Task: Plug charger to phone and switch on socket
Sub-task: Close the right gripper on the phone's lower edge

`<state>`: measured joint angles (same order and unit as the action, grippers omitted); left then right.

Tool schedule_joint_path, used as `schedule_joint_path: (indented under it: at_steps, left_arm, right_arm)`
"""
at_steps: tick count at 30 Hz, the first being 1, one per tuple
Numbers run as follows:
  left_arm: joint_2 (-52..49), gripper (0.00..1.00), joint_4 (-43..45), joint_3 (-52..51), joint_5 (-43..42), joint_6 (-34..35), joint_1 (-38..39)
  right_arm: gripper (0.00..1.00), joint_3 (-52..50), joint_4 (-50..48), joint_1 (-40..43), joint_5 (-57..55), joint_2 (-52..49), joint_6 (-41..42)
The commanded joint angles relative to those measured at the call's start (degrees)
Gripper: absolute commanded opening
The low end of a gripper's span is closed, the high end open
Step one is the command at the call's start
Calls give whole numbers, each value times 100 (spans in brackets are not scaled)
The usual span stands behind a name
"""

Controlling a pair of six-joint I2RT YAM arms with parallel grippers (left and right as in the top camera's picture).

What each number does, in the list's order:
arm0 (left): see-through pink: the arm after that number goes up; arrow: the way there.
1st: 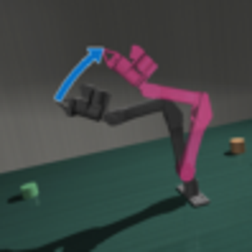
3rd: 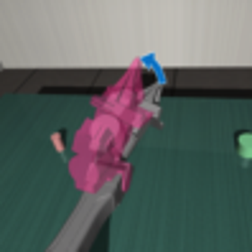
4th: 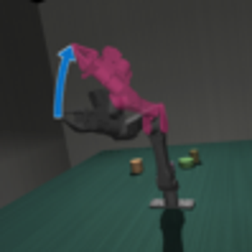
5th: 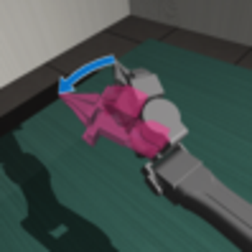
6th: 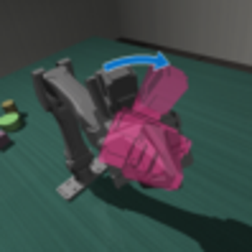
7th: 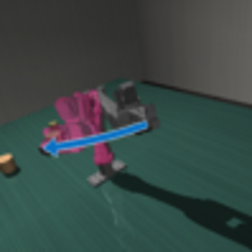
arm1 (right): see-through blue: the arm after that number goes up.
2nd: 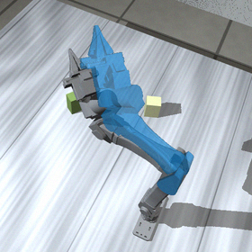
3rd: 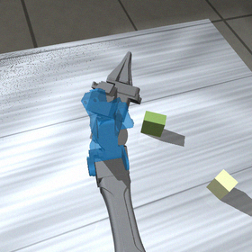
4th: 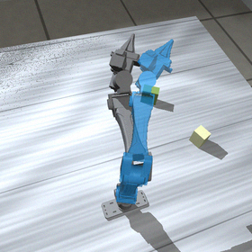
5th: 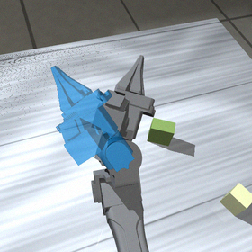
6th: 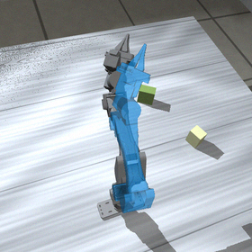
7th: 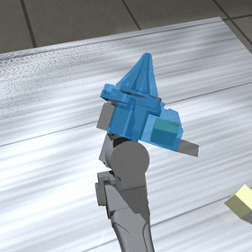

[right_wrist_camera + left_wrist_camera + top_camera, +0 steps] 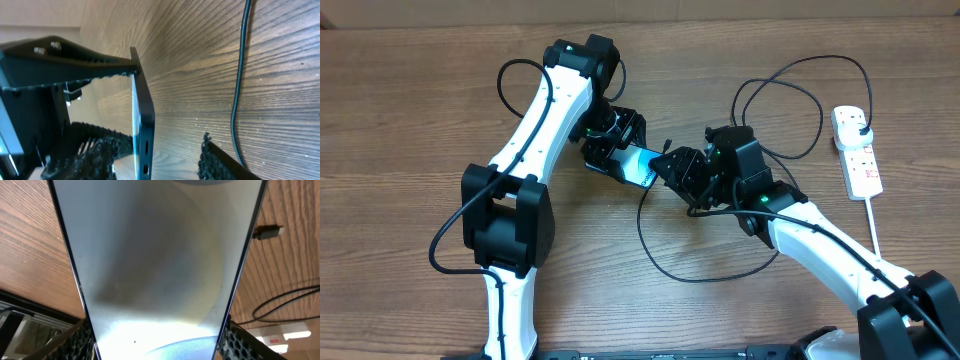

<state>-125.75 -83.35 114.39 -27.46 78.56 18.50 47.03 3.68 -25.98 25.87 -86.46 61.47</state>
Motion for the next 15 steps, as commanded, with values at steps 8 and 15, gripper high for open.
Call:
schedule_joint_path:
  at_steps: [8,15]
  left_arm:
    - [9,33,-61,164,-267,118,223]
    - [9,33,-63,164,-264,118,363]
  right_arm:
    - [49,98,-210,-144,-398,-48,284]
    - [37,98,-188,-345,-651,-59,284]
